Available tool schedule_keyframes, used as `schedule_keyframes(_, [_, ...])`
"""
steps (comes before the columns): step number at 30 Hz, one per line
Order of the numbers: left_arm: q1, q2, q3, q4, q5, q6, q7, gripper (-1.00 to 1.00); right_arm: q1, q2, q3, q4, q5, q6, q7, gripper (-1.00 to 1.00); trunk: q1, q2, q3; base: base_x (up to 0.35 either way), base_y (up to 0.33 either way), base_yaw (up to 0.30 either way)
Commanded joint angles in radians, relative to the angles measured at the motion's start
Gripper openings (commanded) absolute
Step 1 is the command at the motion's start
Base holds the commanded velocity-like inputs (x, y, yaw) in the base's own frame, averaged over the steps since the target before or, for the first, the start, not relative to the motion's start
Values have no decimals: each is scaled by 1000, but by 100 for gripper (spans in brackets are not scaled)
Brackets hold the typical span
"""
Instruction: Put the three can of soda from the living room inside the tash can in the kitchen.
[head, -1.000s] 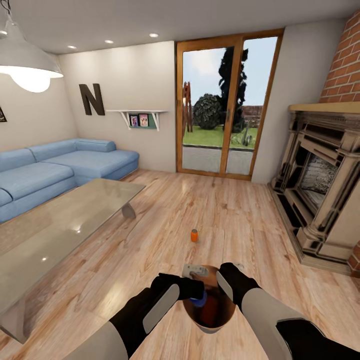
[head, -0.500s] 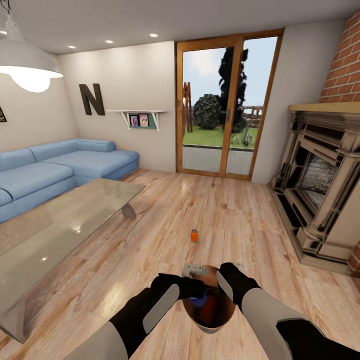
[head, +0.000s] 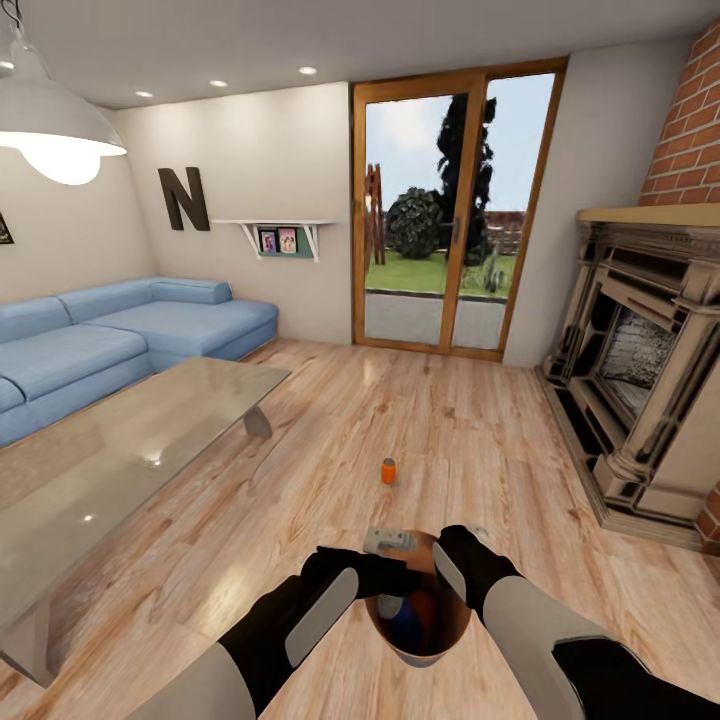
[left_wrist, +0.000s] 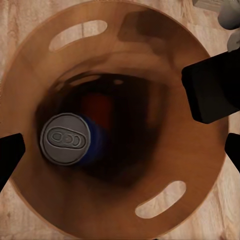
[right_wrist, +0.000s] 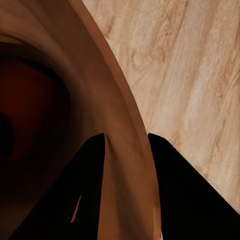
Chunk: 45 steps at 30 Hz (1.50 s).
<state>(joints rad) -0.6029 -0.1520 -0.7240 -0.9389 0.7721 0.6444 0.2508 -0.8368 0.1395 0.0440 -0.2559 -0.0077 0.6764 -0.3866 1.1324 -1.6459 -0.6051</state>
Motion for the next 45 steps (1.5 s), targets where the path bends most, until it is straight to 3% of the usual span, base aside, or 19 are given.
schedule_keyframes(1, [0,0,0,0,0,0,0,100,-1,0,-1,-1,0,-1,5,-100,0,0,0,0,0,0])
schedule_keyframes(20, [0,4,1,-19,-2,5,2,100,0,-14,-11,0,-2,-1,5,-100,0,0,0,0,0,0])
schedule_keyframes(25, [0,5,1,-89,-2,18,1,100,-1,-32,-13,0,-2,-1,6,-100,0,0,0,0,0,0])
schedule_keyframes(34, [0,18,5,-204,1,66,2,100,-1,-37,-13,2,-2,0,6,-100,0,0,0,0,0,0])
schedule_keyframes(45, [1,43,9,-266,-1,106,2,100,-2,-43,-13,3,-2,0,6,-100,0,0,0,0,0,0])
